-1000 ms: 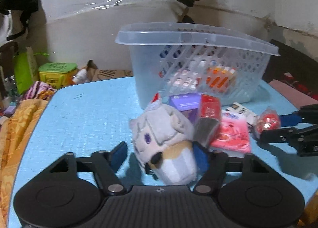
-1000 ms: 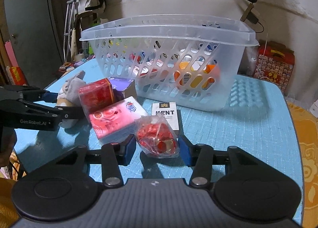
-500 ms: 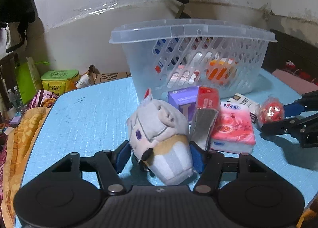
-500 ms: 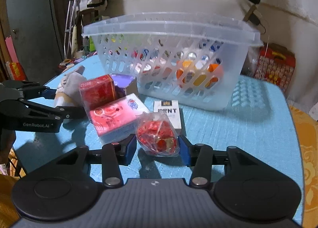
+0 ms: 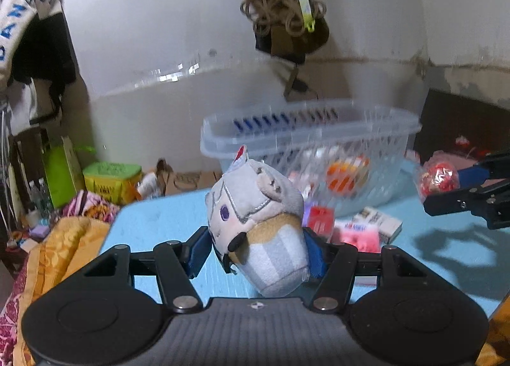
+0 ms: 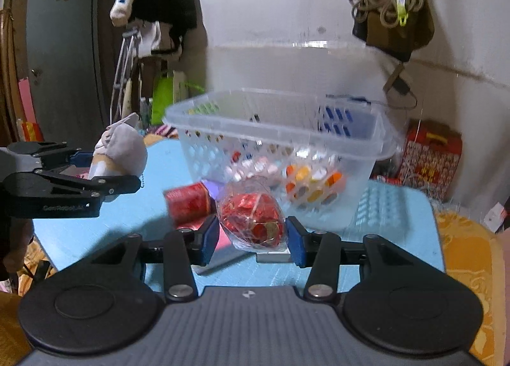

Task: Organize objects
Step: 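Grasp the red mesh candy bag with the right gripper while the left grasps the grey plush toy, then carry the candy bag and plush toy over the basket and release both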

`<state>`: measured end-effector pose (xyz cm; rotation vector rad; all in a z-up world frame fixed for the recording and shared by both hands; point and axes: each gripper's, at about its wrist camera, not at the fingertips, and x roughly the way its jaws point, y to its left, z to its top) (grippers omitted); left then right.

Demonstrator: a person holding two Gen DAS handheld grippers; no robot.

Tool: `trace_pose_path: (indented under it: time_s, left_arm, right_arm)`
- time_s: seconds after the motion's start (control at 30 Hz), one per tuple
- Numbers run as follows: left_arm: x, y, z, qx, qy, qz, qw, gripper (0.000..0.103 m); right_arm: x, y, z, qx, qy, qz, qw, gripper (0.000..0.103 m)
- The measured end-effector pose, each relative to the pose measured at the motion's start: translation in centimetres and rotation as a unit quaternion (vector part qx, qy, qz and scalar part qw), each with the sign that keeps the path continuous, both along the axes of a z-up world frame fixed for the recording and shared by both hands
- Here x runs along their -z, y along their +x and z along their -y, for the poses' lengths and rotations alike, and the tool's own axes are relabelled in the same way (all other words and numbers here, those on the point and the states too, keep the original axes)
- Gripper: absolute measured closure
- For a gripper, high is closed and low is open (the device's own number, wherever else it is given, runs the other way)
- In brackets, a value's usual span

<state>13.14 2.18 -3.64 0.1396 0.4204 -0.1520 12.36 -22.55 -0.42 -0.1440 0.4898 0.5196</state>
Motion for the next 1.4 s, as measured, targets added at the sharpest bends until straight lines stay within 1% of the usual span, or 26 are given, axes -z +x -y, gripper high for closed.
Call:
trace_pose_path:
  time_s: [0.17, 0.33, 0.5, 0.73, 0.9, 1.1, 1.4]
  left_arm:
    - [-1.7, -1.5, 0.2, -0.001, -0.009, 0.036, 0.9993, 0.039]
    - [-3.1, -2.7, 0.7, 0.007, -0.016, 0.063, 0.9979, 0.039]
    - [-3.5, -3.7, 2.3, 0.023, 0.011, 0.082, 0.9963, 0.039]
    - [-3.7, -3.2, 2.8, 0.031, 0.002, 0.077, 0.9966, 0.039]
    - [-3.3, -3.0, 3.2, 0.037, 0.004, 0.073, 0.9967, 0.039]
    - [-3.0, -2.8, 3.1, 0.04, 0.0, 0.065, 0.9971, 0.039]
    - [-3.6, -3.2, 2.5, 0.032, -0.005, 0.079, 0.9964, 0.039]
  right_arm:
    - [-0.7, -1.6, 0.3, -0.011, 0.008, 0.023, 1.0, 0.054]
    - [-1.1, -1.6, 0.1, -0.011, 0.012, 0.033, 0.999, 0.054]
    - [-0.5, -1.1, 0.4, 0.003, 0.001, 0.032, 0.999, 0.054]
    - [-0.9, -1.3, 1.5, 0.01, 0.025, 0.041, 0.999, 0.054]
    - [-1.1, -1.0, 2.1, 0.004, 0.045, 0.032, 0.998, 0.054]
    - [-0.9, -0.7, 2.6, 0.01, 0.052, 0.023, 0.998, 0.054]
    - [-0.9, -0.7, 3.4, 0.008, 0.07, 0.025, 0.997, 0.054]
